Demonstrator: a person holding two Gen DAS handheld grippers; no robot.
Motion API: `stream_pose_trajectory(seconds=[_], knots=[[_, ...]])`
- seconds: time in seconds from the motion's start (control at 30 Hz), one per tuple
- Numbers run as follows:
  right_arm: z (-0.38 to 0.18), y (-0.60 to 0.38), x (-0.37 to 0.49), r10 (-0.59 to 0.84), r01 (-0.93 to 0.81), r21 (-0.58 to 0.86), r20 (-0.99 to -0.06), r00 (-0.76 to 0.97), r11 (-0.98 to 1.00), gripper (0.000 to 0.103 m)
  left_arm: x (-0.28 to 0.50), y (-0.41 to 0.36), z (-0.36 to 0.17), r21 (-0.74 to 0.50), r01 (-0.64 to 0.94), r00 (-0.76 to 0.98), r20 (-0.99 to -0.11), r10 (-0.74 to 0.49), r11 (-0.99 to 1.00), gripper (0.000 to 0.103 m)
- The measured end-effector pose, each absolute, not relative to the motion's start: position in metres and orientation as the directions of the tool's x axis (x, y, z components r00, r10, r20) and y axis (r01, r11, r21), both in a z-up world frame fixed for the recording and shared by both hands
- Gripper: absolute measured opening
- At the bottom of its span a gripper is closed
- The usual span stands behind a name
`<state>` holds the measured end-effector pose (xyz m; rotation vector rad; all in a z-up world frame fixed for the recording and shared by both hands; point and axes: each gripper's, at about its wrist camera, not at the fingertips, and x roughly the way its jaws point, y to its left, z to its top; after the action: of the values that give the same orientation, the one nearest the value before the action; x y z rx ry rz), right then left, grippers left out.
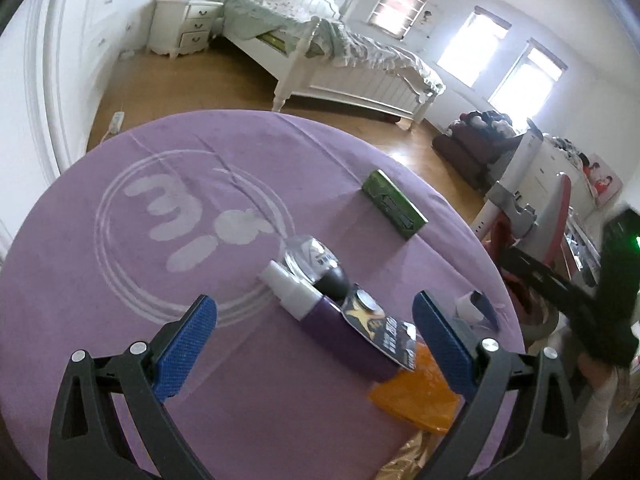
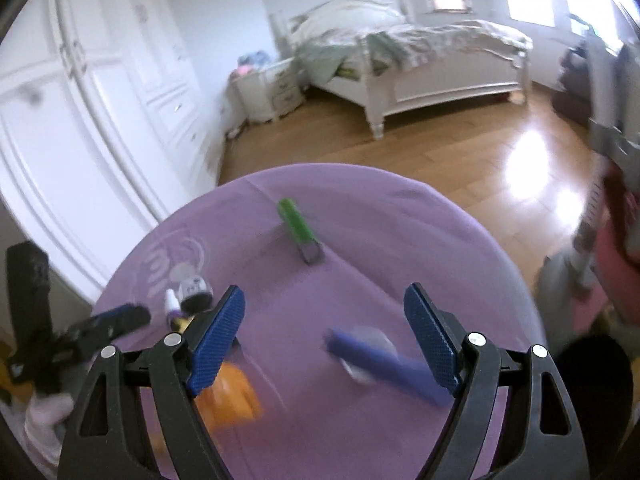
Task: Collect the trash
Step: 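Grasp the white-capped bottle with the left tool while the right tool grasps the green stick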
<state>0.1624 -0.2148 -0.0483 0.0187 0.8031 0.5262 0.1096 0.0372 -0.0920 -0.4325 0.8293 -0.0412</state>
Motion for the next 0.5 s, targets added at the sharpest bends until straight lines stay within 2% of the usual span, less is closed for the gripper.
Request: stream_pose_trajectory(seconds=[0.03,0.13,0.27,0.4,0.47,0.5], knots=[[-0.051,-0.199,0.177,0.446,-0.452,0.194,-0.700,0.558,0.870,0.076,0.110,0.038,-0.092,-0.386,-0.127,0.680,-0.705,-0.203,0.914,0.097],[-0.058,-0.164,0.210,0.426,-0.470,0.169,-0.740,0.520,0.866,0.071,0.117,0.036,-0.091,-0.350,-0.093,0.678,-0.707,-0.198,0.932,0.097],[-0.076,-0.125,0.247,0.374,-0.464,0.139,-0.803,0.463,0.875,0.070,0.140,0.027,-0.091,-0.210,-0.010,0.659,-0.737,-0.151,0.978,0.097],[-0.094,-0.108,0.268,0.320,-0.447,0.107,-0.842,0.434,0.888,0.059,0.155,0.022,-0.099,-0.132,0.069,0.621,-0.770,-0.146,0.989,0.095],[-0.095,-0.105,0.272,0.311,-0.440,0.103,-0.847,0.431,0.892,0.055,0.160,0.021,-0.105,-0.114,0.099,0.592,-0.791,-0.150,0.989,0.076],[-0.094,-0.104,0.272,0.301,-0.435,0.096,-0.850,0.432,0.895,0.043,0.163,0.021,-0.110,-0.108,0.112,0.571,-0.807,-0.153,0.988,0.072]])
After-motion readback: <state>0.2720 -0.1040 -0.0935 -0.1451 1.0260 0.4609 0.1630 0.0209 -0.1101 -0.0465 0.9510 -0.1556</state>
